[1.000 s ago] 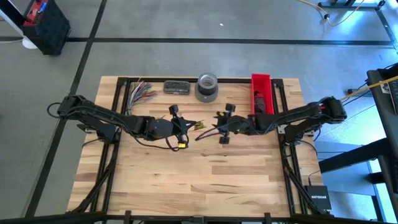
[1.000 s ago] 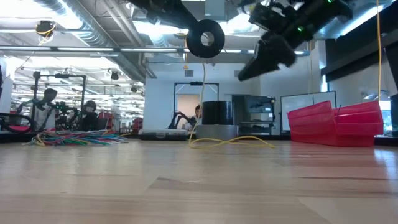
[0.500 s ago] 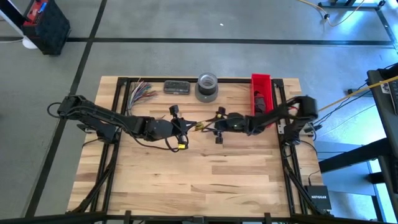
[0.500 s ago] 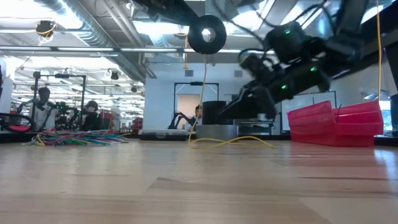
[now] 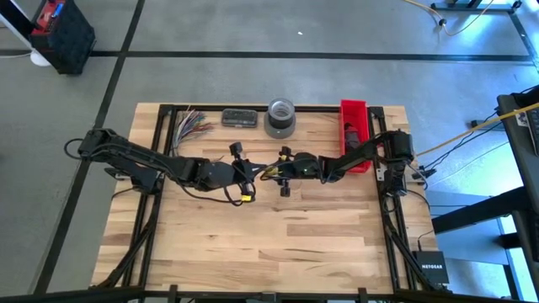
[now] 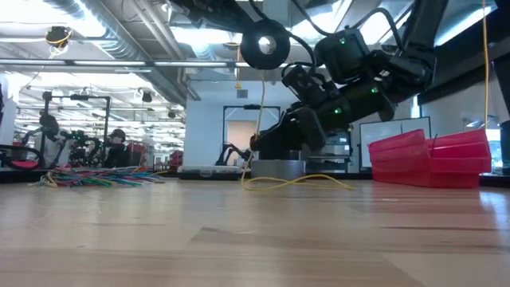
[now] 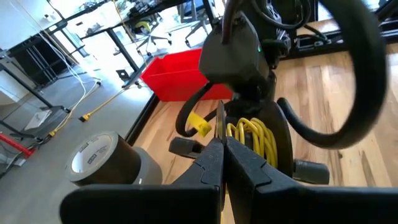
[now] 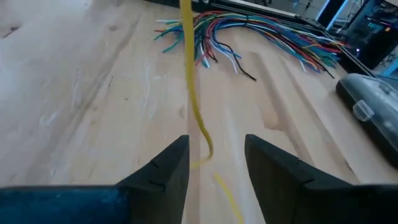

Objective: Coil cords
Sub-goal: Coil the yellow wire into the black spool

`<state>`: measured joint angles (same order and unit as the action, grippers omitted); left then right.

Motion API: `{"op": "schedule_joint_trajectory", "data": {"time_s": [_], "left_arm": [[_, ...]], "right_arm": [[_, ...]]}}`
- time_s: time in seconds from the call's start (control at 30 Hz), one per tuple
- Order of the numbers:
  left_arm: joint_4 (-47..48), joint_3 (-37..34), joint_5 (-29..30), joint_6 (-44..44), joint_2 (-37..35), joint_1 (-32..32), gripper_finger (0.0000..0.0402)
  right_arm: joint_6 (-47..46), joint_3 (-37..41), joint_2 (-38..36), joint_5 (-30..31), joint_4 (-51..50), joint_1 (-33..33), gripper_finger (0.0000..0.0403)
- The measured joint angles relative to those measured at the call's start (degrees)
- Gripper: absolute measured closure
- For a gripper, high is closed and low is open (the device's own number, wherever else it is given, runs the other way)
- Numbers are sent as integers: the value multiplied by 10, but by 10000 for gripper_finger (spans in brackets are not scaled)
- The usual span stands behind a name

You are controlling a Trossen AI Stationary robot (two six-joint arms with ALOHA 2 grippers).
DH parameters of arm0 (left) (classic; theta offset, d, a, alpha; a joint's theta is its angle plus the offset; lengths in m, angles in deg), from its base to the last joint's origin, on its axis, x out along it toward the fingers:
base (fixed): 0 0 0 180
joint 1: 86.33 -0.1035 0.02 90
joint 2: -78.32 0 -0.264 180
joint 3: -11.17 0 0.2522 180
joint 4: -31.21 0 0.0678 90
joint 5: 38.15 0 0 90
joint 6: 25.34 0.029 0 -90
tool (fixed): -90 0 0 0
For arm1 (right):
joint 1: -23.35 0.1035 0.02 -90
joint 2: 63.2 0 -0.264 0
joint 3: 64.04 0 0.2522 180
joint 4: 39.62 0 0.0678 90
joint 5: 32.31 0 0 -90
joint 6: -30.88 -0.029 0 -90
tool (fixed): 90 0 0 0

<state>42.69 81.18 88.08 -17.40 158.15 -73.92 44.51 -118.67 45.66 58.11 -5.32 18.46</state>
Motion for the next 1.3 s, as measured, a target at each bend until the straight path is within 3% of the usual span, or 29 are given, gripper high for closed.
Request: {"op": "schedule_joint_trajectory", "data": {"time_s": [0.13,0.4,0.67,1.0,1.3], "left_arm": [[-1,0,0,0,0,0,402],[-2,0,0,0,0,0,402],[8,0,1,0,0,0,402],[28,0,52,14,-12,22,402],[91,0,52,0,-23,19,402]], "right_arm": [[0,0,0,15,-7,0,269],[1,0,0,1,-8,0,393],[18,0,-18,45,-69,0,398],[18,50,-135,122,-129,0,398],[-25,72,-249,106,-211,0,400]]}}
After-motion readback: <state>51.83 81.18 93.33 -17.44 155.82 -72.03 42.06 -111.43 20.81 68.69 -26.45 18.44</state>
